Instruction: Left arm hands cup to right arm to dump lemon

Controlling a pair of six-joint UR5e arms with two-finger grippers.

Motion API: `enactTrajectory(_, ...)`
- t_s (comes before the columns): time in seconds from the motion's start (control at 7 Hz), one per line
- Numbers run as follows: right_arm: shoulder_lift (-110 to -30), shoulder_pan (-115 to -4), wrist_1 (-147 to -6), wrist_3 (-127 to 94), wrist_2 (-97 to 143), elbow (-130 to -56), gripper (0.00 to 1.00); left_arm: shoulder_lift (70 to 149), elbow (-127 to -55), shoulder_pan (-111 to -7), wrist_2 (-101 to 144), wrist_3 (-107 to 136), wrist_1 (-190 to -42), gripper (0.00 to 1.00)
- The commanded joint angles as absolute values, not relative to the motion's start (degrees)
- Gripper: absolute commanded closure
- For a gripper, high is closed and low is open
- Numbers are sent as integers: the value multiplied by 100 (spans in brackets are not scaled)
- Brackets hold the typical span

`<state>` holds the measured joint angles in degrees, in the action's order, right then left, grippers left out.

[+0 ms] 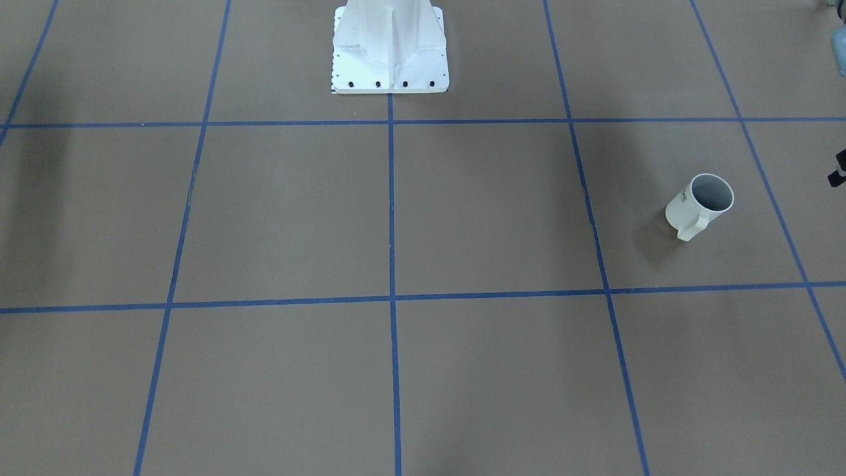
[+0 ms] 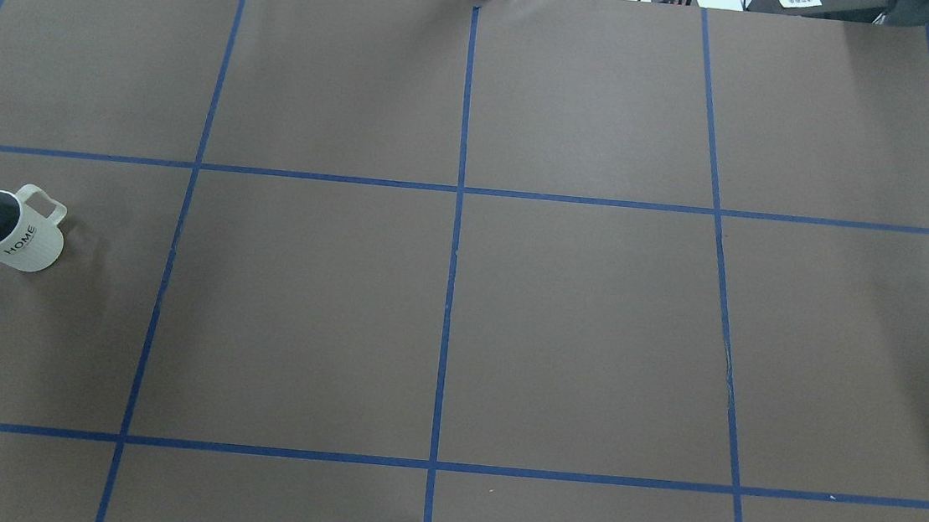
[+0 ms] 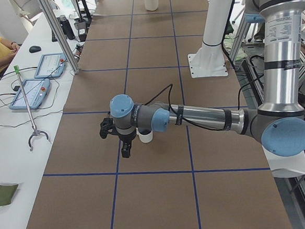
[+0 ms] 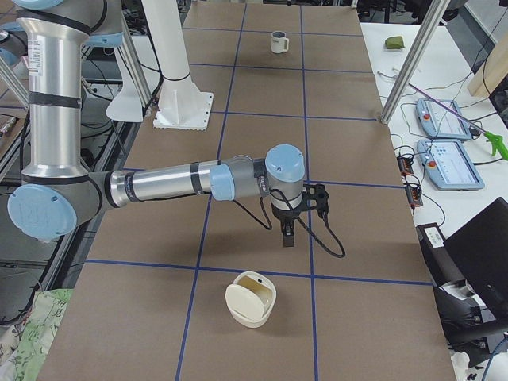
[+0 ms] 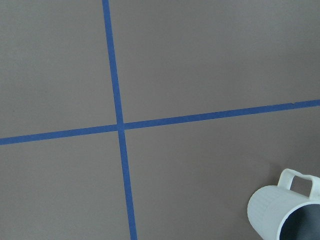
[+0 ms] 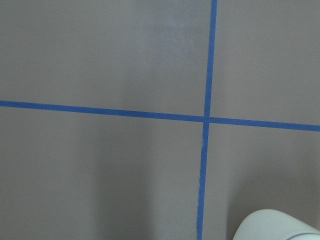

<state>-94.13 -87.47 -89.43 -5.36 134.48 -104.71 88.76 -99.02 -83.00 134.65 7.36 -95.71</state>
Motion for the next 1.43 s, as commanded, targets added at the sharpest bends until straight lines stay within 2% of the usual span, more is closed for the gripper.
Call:
enactTrajectory(0.0, -9404, -8534, -8947, -519, 13316, -10598, 0, 8728, -9881, -8350, 13430, 747, -9589, 0)
enactTrajectory(1.29, -9352, -8280, -9113, -510, 13086, -10538, 0, 8692, -9994, -8350, 13693, 774, -9554, 0)
